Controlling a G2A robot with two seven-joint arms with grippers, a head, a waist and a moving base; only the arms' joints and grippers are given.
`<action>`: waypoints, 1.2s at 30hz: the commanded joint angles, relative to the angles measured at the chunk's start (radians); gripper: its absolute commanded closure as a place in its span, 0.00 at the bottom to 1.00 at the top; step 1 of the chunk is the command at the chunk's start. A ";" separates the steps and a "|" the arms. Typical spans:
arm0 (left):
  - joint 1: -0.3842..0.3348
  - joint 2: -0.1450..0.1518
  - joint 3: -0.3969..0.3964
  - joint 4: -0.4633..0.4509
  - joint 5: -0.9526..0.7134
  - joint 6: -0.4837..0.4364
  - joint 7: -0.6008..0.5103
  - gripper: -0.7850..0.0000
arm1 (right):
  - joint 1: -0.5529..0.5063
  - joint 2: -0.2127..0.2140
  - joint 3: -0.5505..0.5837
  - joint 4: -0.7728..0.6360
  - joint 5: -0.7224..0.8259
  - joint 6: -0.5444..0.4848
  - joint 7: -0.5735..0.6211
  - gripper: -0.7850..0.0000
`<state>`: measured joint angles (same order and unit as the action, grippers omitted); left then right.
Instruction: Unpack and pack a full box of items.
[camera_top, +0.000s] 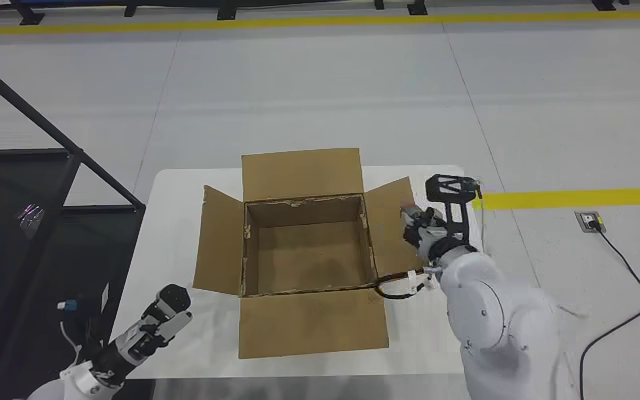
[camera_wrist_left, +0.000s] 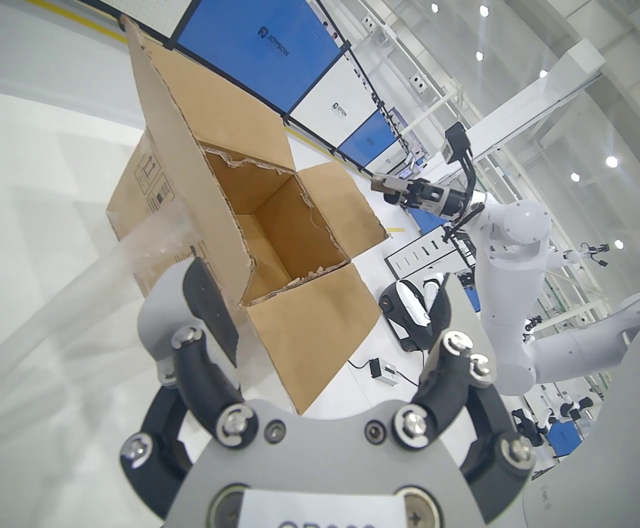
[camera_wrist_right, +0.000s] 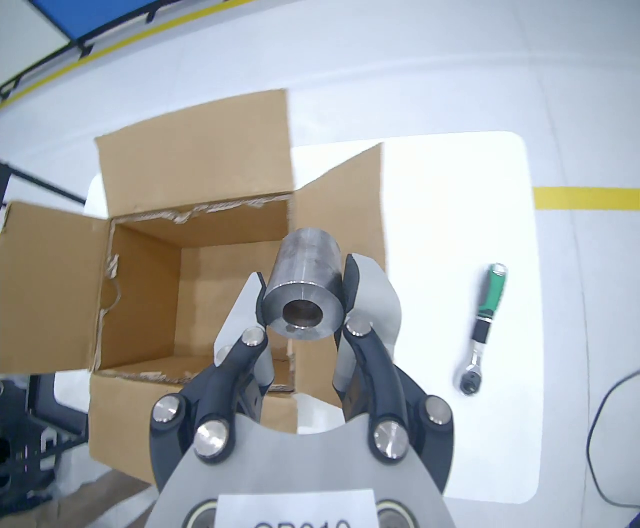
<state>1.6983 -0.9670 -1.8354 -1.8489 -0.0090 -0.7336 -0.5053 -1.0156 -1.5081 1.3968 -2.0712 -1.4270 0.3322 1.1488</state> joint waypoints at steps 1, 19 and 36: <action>-0.004 0.000 0.001 0.001 -0.001 0.002 -0.002 0.00 | -0.005 0.003 0.047 0.013 -0.009 0.015 0.011 1.00; -0.017 -0.001 0.003 0.026 -0.018 -0.002 -0.005 0.00 | 0.366 0.036 0.155 0.891 0.007 -0.188 0.193 1.00; -0.022 -0.004 0.011 0.014 0.003 0.011 -0.002 0.00 | 0.441 0.042 0.106 1.097 0.003 -0.165 0.147 1.00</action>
<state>1.6748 -0.9705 -1.8231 -1.8354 -0.0056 -0.7213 -0.5090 -0.5788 -1.4666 1.5050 -0.9856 -1.4264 0.1685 1.2965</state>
